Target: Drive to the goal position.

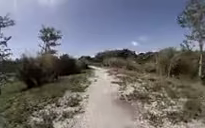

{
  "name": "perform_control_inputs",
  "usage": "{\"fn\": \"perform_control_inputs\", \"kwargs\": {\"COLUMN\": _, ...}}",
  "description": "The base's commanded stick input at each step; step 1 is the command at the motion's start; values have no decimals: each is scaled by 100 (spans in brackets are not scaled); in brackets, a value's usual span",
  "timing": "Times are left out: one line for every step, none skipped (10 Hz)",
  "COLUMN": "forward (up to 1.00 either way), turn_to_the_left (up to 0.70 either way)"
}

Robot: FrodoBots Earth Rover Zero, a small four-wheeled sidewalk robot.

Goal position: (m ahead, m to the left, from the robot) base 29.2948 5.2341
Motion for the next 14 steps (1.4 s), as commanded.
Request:
{"fn": "perform_control_inputs", "kwargs": {"forward": 70, "turn_to_the_left": 0}}
{"fn": "perform_control_inputs", "kwargs": {"forward": 70, "turn_to_the_left": 0}}
{"fn": "perform_control_inputs", "kwargs": {"forward": 70, "turn_to_the_left": 0}}
{"fn": "perform_control_inputs", "kwargs": {"forward": 70, "turn_to_the_left": 0}}
{"fn": "perform_control_inputs", "kwargs": {"forward": 70, "turn_to_the_left": 0}}
{"fn": "perform_control_inputs", "kwargs": {"forward": 70, "turn_to_the_left": 0}}
{"fn": "perform_control_inputs", "kwargs": {"forward": 70, "turn_to_the_left": 0}}
{"fn": "perform_control_inputs", "kwargs": {"forward": 70, "turn_to_the_left": 0}}
{"fn": "perform_control_inputs", "kwargs": {"forward": 70, "turn_to_the_left": 0}}
{"fn": "perform_control_inputs", "kwargs": {"forward": 70, "turn_to_the_left": 0}}
{"fn": "perform_control_inputs", "kwargs": {"forward": 70, "turn_to_the_left": 0}}
{"fn": "perform_control_inputs", "kwargs": {"forward": 70, "turn_to_the_left": 0}}
{"fn": "perform_control_inputs", "kwargs": {"forward": 70, "turn_to_the_left": 0}}
{"fn": "perform_control_inputs", "kwargs": {"forward": 70, "turn_to_the_left": 0}}
